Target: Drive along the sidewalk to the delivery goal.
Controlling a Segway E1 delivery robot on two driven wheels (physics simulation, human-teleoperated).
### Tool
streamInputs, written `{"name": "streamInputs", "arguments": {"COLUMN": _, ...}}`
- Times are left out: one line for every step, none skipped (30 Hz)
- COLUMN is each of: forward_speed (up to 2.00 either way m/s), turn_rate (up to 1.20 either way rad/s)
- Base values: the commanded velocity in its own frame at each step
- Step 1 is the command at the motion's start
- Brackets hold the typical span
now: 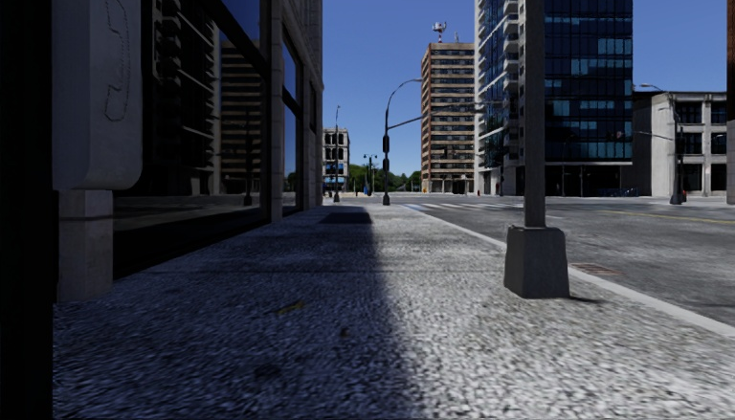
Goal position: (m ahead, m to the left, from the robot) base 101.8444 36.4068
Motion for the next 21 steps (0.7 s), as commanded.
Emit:
{"name": "streamInputs", "arguments": {"forward_speed": 2.0, "turn_rate": 0.0}}
{"name": "streamInputs", "arguments": {"forward_speed": 2.0, "turn_rate": 0.0}}
{"name": "streamInputs", "arguments": {"forward_speed": 2.0, "turn_rate": 0.0}}
{"name": "streamInputs", "arguments": {"forward_speed": 2.0, "turn_rate": 0.0}}
{"name": "streamInputs", "arguments": {"forward_speed": 2.0, "turn_rate": 0.0}}
{"name": "streamInputs", "arguments": {"forward_speed": 2.0, "turn_rate": 0.0}}
{"name": "streamInputs", "arguments": {"forward_speed": 2.0, "turn_rate": 0.0}}
{"name": "streamInputs", "arguments": {"forward_speed": 2.0, "turn_rate": 0.0}}
{"name": "streamInputs", "arguments": {"forward_speed": 2.0, "turn_rate": 0.0}}
{"name": "streamInputs", "arguments": {"forward_speed": 2.0, "turn_rate": 0.0}}
{"name": "streamInputs", "arguments": {"forward_speed": 2.0, "turn_rate": 0.0}}
{"name": "streamInputs", "arguments": {"forward_speed": 2.0, "turn_rate": 0.0}}
{"name": "streamInputs", "arguments": {"forward_speed": 2.0, "turn_rate": 0.0}}
{"name": "streamInputs", "arguments": {"forward_speed": 2.0, "turn_rate": 0.0}}
{"name": "streamInputs", "arguments": {"forward_speed": 2.0, "turn_rate": 0.0}}
{"name": "streamInputs", "arguments": {"forward_speed": 2.0, "turn_rate": 0.0}}
{"name": "streamInputs", "arguments": {"forward_speed": 2.0, "turn_rate": 0.0}}
{"name": "streamInputs", "arguments": {"forward_speed": 2.0, "turn_rate": 0.0}}
{"name": "streamInputs", "arguments": {"forward_speed": 2.0, "turn_rate": 0.0}}
{"name": "streamInputs", "arguments": {"forward_speed": 2.0, "turn_rate": 0.0}}
{"name": "streamInputs", "arguments": {"forward_speed": 2.0, "turn_rate": 0.0}}
